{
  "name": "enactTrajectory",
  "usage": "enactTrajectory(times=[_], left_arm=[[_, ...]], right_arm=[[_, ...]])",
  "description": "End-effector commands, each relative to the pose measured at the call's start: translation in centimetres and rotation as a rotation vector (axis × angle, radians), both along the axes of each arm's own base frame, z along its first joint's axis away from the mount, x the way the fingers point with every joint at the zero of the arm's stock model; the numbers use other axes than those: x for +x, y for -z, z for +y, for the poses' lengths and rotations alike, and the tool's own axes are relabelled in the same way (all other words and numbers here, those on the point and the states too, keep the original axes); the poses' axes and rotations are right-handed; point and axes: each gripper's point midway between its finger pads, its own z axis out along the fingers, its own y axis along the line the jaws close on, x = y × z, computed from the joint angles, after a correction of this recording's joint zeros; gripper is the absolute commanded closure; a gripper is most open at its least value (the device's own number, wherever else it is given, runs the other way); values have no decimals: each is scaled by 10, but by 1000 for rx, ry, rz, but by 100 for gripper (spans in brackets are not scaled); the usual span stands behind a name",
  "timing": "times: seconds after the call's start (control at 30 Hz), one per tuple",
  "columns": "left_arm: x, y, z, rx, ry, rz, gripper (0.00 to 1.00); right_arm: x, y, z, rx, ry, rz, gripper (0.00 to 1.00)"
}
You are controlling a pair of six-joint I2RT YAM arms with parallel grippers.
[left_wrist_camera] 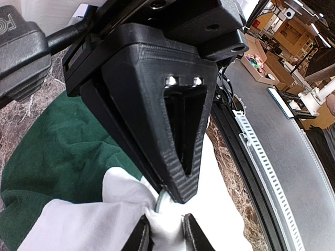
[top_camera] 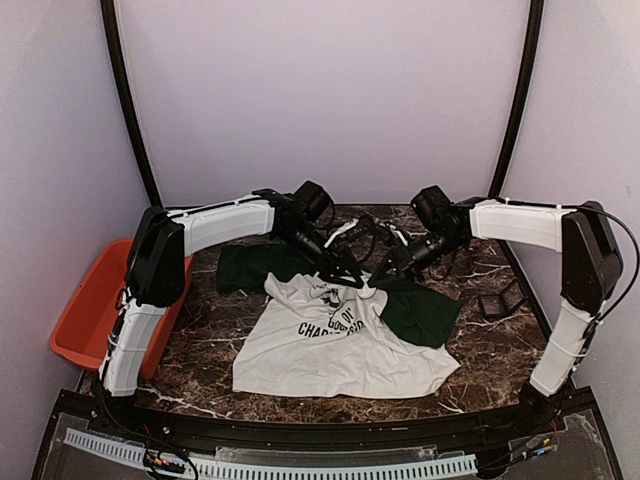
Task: Pin the brooch onto the clothing
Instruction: Pin the brooch to the flattened clothing.
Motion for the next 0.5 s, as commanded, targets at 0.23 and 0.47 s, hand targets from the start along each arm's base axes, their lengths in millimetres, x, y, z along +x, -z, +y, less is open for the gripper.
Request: enactTrajectory(times=[0.23, 0.47], left_arm=[[-21, 0, -10, 17, 45, 4, 78], [-23, -2, -13, 17, 46, -9, 77]], right_arm=[[19, -5, 8, 3, 18, -73, 100], [23, -5, 7, -9, 33, -68, 100]])
